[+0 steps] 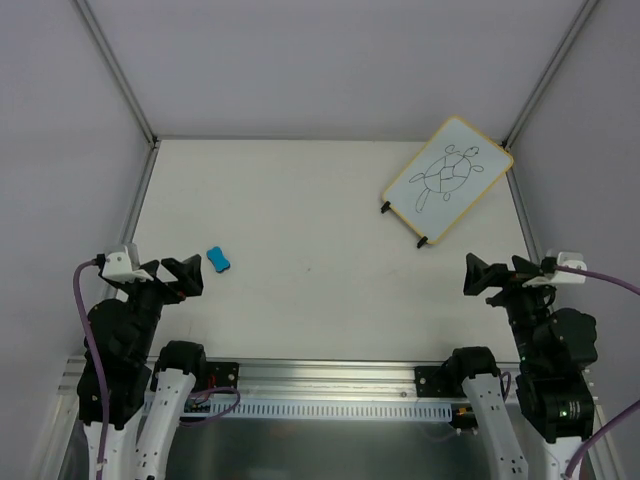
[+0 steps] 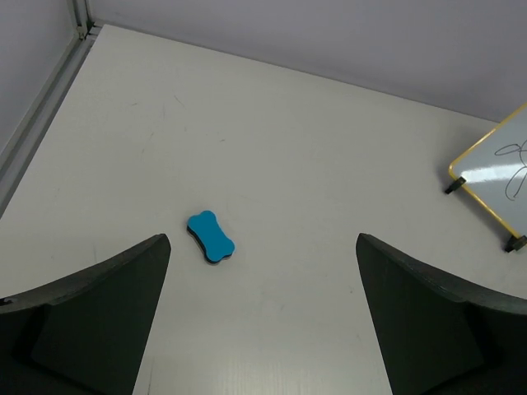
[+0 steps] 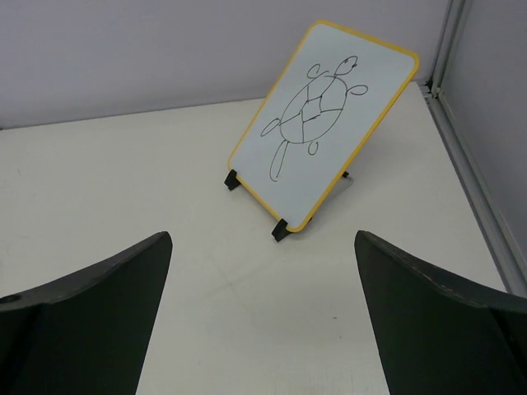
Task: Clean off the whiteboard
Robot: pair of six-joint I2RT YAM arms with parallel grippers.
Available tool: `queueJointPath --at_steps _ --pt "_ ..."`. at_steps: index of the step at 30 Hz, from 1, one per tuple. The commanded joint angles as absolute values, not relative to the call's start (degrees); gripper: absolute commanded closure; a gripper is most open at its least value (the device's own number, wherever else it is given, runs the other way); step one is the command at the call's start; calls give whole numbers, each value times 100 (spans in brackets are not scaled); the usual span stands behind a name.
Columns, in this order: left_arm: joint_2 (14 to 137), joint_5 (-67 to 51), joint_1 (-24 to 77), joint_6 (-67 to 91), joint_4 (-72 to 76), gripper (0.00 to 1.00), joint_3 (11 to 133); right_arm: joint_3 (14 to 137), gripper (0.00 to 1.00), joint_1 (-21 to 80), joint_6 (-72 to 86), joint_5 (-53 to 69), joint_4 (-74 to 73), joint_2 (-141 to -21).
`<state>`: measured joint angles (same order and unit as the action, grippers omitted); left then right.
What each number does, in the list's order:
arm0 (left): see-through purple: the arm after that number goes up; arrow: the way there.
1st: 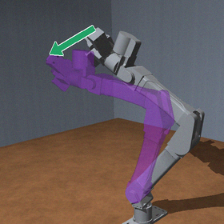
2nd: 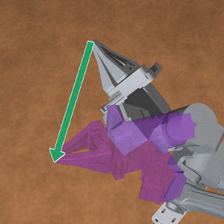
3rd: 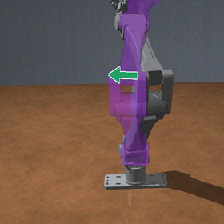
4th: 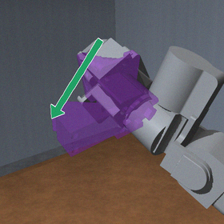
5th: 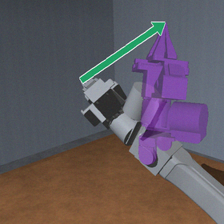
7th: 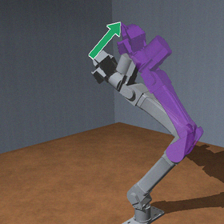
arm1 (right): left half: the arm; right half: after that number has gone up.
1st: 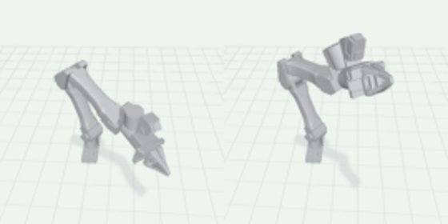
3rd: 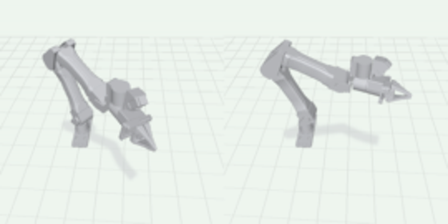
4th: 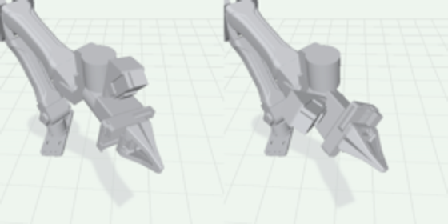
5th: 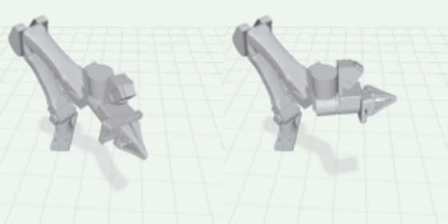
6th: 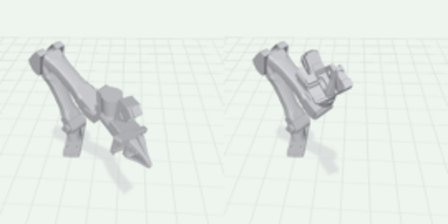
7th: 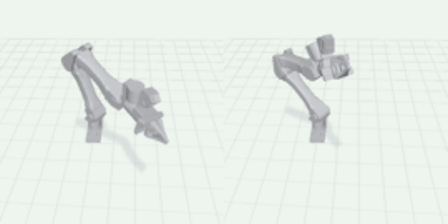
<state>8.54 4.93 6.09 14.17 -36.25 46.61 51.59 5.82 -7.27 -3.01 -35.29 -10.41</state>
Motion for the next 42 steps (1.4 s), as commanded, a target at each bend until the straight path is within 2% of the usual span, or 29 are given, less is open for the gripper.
queueJointPath --at_steps 1,6,11,16,21,27,30,38,42 --pt "1098 326 650 1477 -3489 1 4509 5124 1 598 -536 272 -3287 -1589" --pt "1633 202 650 1581 -3489 1 4491 5510 1 606 288 387 -3200 -2872" --pt "2231 220 650 1723 -3402 1 4544 5520 1 598 44 737 -2279 -3813" --pt "2663 -130 650 1871 -3121 1 4308 6081 1 510 -492 502 -2180 -5199" --pt "2576 -351 650 1995 -2637 1 3859 6899 1 -420 -624 808 -1908 -6186" --pt "2487 -413 650 1846 -2522 1 3656 6786 9 -1827 -73 1756 -496 -7285" --pt "2479 -395 650 1784 -2522 1 3648 6829 9 -2248 132 2266 -36 -7916" --pt "2435 -545 729 1749 -2522 1 3595 7347 10 -2707 -97 3338 676 -9122" --pt "2452 -615 747 1723 -2522 1 3577 7690 13 -2751 -193 3778 738 -9570"
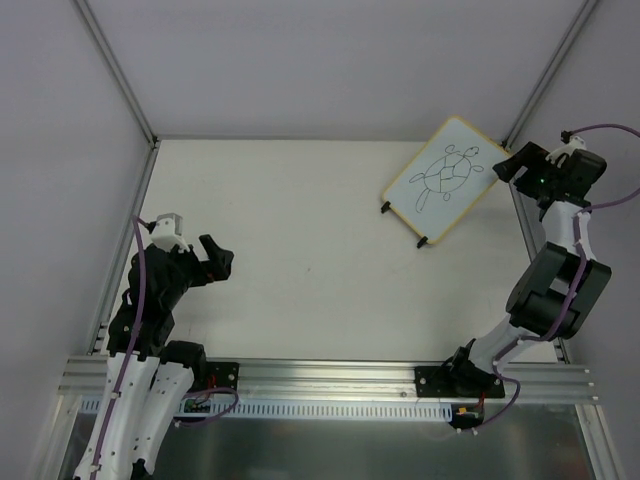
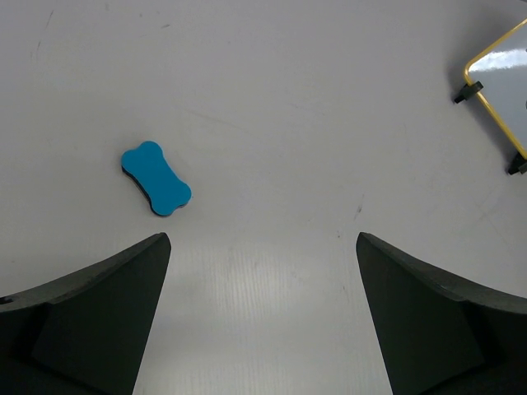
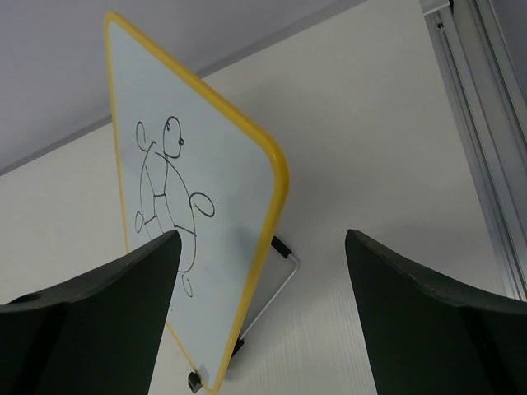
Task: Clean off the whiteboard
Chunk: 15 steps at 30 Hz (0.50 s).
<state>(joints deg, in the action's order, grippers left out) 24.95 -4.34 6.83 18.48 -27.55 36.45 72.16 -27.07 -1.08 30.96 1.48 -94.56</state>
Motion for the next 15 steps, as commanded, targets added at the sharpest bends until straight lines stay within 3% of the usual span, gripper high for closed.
queueJointPath --at_steps 1,15 --pt "2461 -615 747 1723 -2522 1 3577 7743 15 -2751 -202 3858 738 -9632" --pt "2584 -668 747 1696 -2523 1 3568 8156 26 -2830 -272 4815 843 -10546"
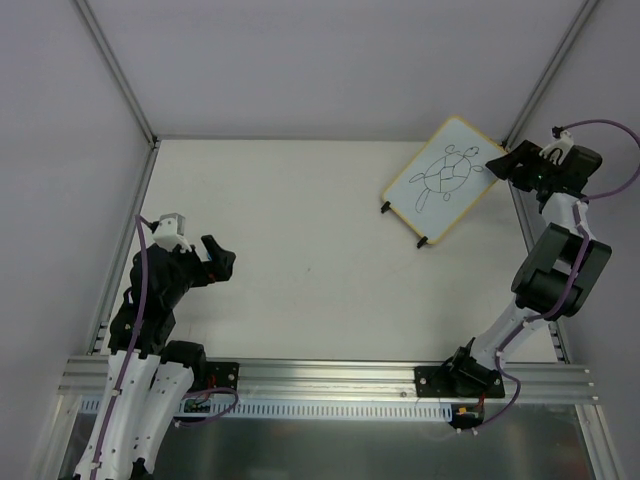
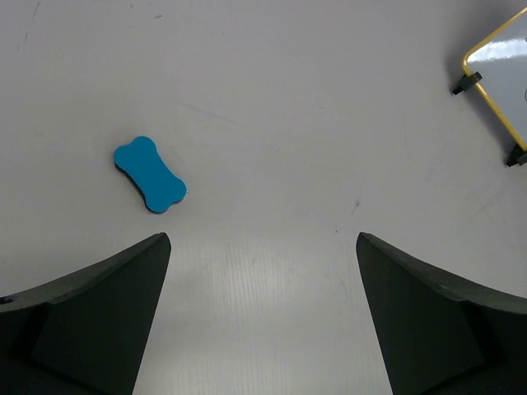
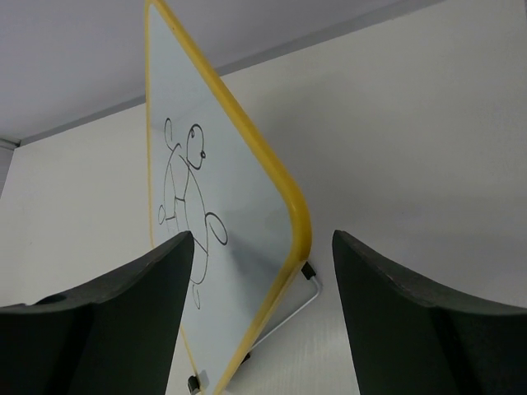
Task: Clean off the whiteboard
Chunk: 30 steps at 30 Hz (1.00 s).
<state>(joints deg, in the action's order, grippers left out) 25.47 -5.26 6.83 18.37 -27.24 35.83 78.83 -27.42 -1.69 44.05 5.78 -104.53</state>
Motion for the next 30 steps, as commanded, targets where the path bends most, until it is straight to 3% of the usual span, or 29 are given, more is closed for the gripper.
queueJointPath --at_steps 1,10,24,30 --pt "2593 -668 747 1696 -2522 1 3577 8165 28 -2847 -272 4851 861 -10616" --pt "2698 -686 747 1688 -2522 1 3568 8314 46 -2997 -18 5449 1362 -10898" --pt "2751 -703 747 1696 -2522 1 3551 8604 57 -3023 158 5836 1433 -11232" --pt "2760 -703 747 1705 -2522 1 3551 8622 74 -3041 290 5941 1643 -11303"
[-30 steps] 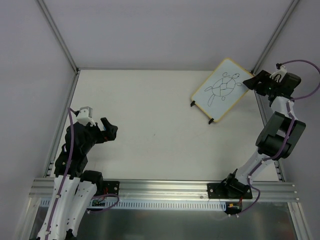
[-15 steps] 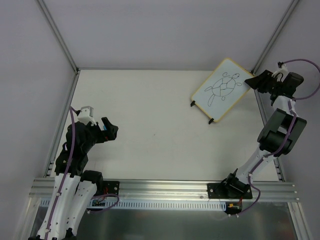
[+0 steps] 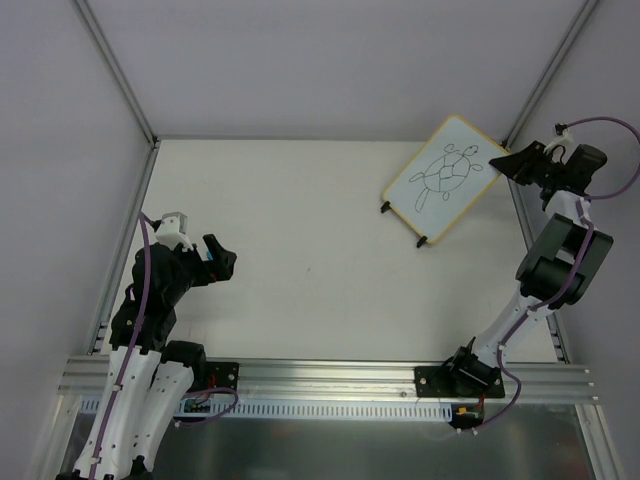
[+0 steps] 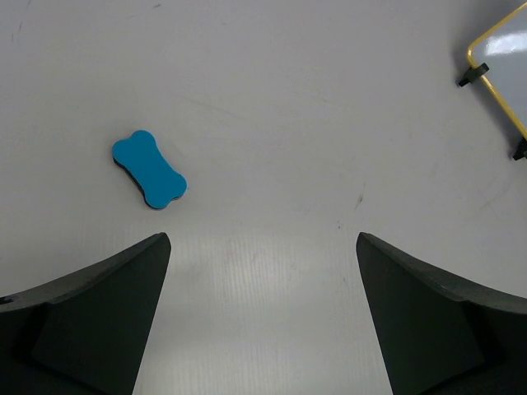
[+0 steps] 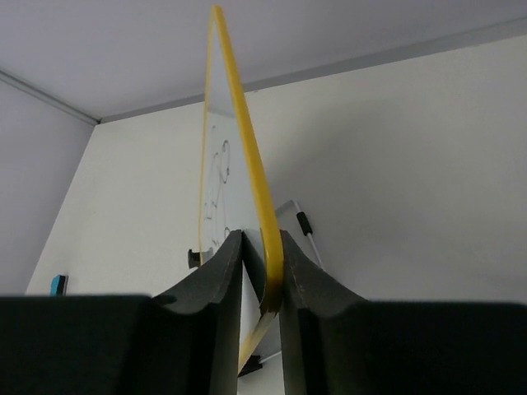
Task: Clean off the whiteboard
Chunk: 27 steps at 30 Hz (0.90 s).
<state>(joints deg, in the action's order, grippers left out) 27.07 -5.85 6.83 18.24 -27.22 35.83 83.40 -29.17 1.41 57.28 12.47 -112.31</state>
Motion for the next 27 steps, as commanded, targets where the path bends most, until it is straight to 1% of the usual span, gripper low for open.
queueJointPath --at_steps 1,4,13,18,24,27 --pt "2768 -703 747 1696 -2522 1 3551 8631 82 -3050 368 5968 1696 -11320" --pt "2795 -721 747 1696 -2522 1 3551 8640 100 -3067 518 6064 1836 -11364" --pt "2830 -738 738 1688 -2523 1 3559 8455 100 -3146 1212 6354 2926 -11268" --pt "2830 -738 738 1688 -2522 1 3551 8350 100 -3164 1775 6285 3856 -11127" --pt "2839 -729 738 1696 -2522 1 3551 8376 100 -3173 2943 6144 5279 -10986" --pt "2865 -729 738 1723 -2514 1 3560 8420 100 -3138 3357 6135 5694 -10916"
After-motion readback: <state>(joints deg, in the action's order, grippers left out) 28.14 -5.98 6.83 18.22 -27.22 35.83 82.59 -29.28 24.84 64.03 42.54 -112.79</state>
